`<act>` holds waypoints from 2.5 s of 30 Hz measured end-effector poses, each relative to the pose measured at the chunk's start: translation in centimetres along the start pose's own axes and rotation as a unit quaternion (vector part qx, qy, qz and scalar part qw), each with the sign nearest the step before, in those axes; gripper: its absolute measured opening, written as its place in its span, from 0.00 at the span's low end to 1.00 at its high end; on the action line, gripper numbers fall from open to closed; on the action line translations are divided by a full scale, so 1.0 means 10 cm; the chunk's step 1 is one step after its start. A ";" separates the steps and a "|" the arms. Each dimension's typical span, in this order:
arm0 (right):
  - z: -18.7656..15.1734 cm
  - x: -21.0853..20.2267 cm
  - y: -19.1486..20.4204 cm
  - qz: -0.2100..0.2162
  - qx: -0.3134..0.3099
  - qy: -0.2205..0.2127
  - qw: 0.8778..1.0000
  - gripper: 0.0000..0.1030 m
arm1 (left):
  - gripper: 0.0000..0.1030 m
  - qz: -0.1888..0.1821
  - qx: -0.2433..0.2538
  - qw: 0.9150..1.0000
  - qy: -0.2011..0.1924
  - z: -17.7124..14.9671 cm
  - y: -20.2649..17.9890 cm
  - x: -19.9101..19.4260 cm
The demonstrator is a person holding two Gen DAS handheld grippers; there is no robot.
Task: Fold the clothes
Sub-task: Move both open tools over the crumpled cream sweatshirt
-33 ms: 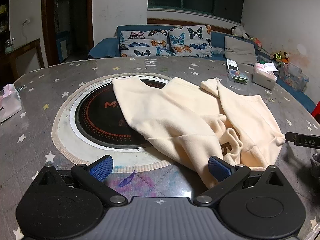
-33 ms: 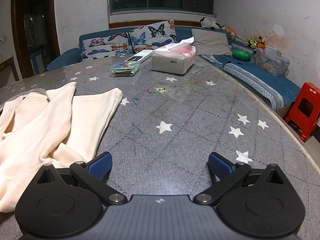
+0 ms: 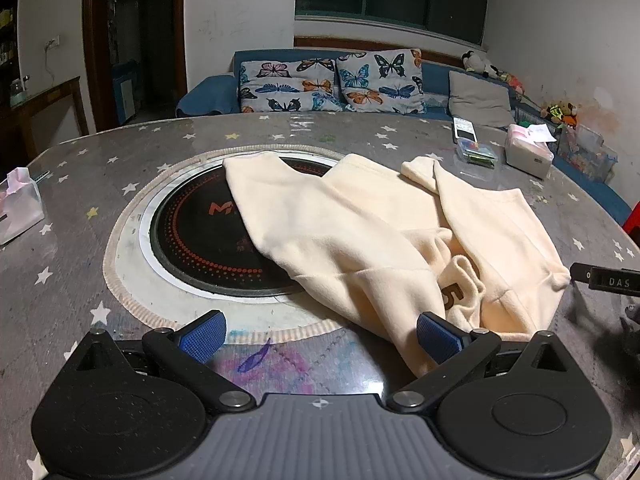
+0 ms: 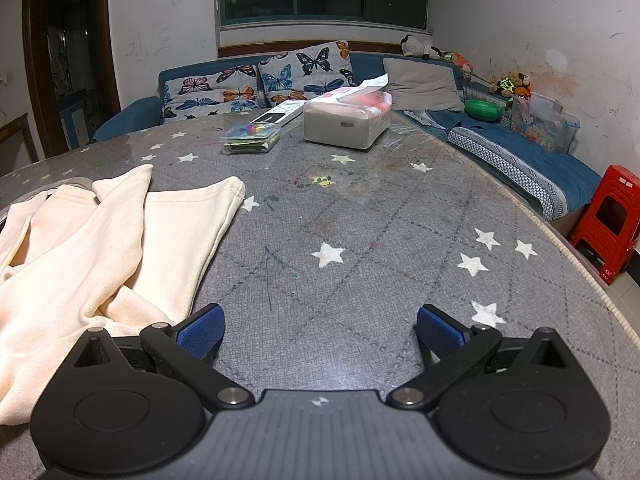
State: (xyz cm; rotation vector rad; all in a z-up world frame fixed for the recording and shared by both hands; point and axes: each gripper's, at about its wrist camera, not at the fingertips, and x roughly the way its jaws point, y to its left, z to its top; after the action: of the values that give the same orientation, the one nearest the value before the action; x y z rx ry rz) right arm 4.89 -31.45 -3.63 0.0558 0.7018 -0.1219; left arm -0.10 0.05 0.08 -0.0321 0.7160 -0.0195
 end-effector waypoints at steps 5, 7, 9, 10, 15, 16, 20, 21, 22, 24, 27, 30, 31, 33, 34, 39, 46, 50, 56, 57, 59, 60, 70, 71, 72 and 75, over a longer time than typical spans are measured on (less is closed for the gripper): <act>-0.03 -0.10 0.07 0.020 -0.004 0.008 1.000 1.00 | 1.00 -0.002 0.002 1.000 -0.001 -0.01 0.01 -0.03; -0.04 -0.14 0.09 0.027 -0.006 0.011 1.000 1.00 | 1.00 -0.002 0.003 1.000 0.001 -0.05 0.00 -0.02; -0.06 -0.21 0.11 0.039 -0.012 0.017 0.999 1.00 | 1.00 0.000 0.003 1.000 0.003 -0.08 -0.01 -0.01; -0.07 -0.24 0.15 0.044 -0.016 0.021 0.999 1.00 | 1.00 0.001 0.004 1.000 0.006 -0.07 -0.01 -0.02; -0.13 -0.43 0.31 0.067 -0.055 0.025 0.996 1.00 | 1.00 0.006 0.012 1.000 0.012 -0.08 -0.05 -0.10; -0.14 -0.45 0.33 0.071 -0.062 0.026 0.995 1.00 | 1.00 0.006 0.014 1.000 0.012 -0.08 -0.06 -0.11; -0.17 -0.53 0.43 0.087 -0.080 0.030 0.992 1.00 | 1.00 0.006 0.016 1.000 0.015 -0.09 -0.08 -0.14; -0.20 -0.61 0.48 0.088 -0.086 0.029 0.992 1.00 | 1.00 0.007 0.016 1.000 0.016 -0.09 -0.08 -0.15; -0.21 -0.64 0.51 0.089 -0.090 0.028 0.992 1.00 | 1.00 0.008 0.017 1.000 0.016 -0.10 -0.09 -0.16; -0.25 -0.68 0.56 0.090 -0.097 0.027 0.991 1.00 | 1.00 0.009 0.018 1.000 0.017 -0.11 -0.10 -0.18; -0.31 -0.74 0.59 0.096 -0.101 0.028 0.990 1.00 | 1.00 0.008 0.019 1.000 0.016 -0.13 -0.12 -0.21; -0.33 -0.83 0.61 0.102 -0.105 0.027 0.989 1.00 | 1.00 0.008 0.021 1.000 0.016 -0.15 -0.13 -0.24; -0.34 -0.85 0.62 0.103 -0.108 0.026 0.988 1.00 | 1.00 0.008 0.022 1.000 0.016 -0.15 -0.14 -0.25; -0.36 -0.89 0.65 0.107 -0.113 0.026 0.988 1.00 | 1.00 0.006 0.023 1.000 0.015 -0.17 -0.15 -0.27; -0.38 -0.91 0.69 0.108 -0.118 0.025 0.987 1.00 | 1.00 0.005 0.023 1.000 0.015 -0.17 -0.15 -0.28; -0.43 -1.01 0.79 0.117 -0.128 0.022 0.985 1.00 | 1.00 0.002 0.028 1.000 0.013 -0.21 -0.17 -0.34; -0.48 -1.10 0.88 0.127 -0.137 0.023 0.982 1.00 | 1.00 -0.003 0.033 0.999 0.009 -0.26 -0.19 -0.41; -0.51 -1.16 0.94 0.133 -0.143 0.022 0.981 1.00 | 1.00 -0.005 0.037 0.999 0.005 -0.28 -0.21 -0.46; -0.54 -1.20 1.01 0.138 -0.151 0.021 0.979 1.00 | 1.00 -0.005 0.040 0.999 0.004 -0.30 -0.23 -0.49; -0.55 -1.21 1.01 0.139 -0.152 0.021 0.978 1.00 | 1.00 -0.006 0.041 0.999 0.004 -0.30 -0.24 -0.49; -0.55 -1.21 1.02 0.139 -0.153 0.022 0.978 1.00 | 1.00 -0.006 0.042 0.999 0.005 -0.31 -0.25 -0.49; -0.56 -1.21 1.02 0.140 -0.153 0.022 0.978 1.00 | 1.00 -0.007 0.043 0.999 0.005 -0.31 -0.25 -0.50; -0.58 -1.21 1.03 0.144 -0.155 0.025 0.977 1.00 | 1.00 -0.010 0.048 0.999 0.006 -0.32 -0.29 -0.50; -0.57 -1.21 1.04 0.145 -0.155 0.025 0.977 1.00 | 1.00 -0.009 0.049 0.999 0.006 -0.32 -0.29 -0.50; -0.57 -1.22 1.04 0.145 -0.155 0.025 0.977 1.00 | 1.00 -0.010 0.049 0.999 0.006 -0.32 -0.29 -0.50; -0.57 -1.21 1.05 0.147 -0.158 0.025 0.976 1.00 | 1.00 -0.009 0.048 0.999 0.007 -0.32 -0.29 -0.49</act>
State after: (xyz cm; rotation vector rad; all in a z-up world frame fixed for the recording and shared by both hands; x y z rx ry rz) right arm -6.55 -19.36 0.02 -0.1418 0.7485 0.2759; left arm -5.93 -2.79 1.00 0.0541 0.7274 -0.0723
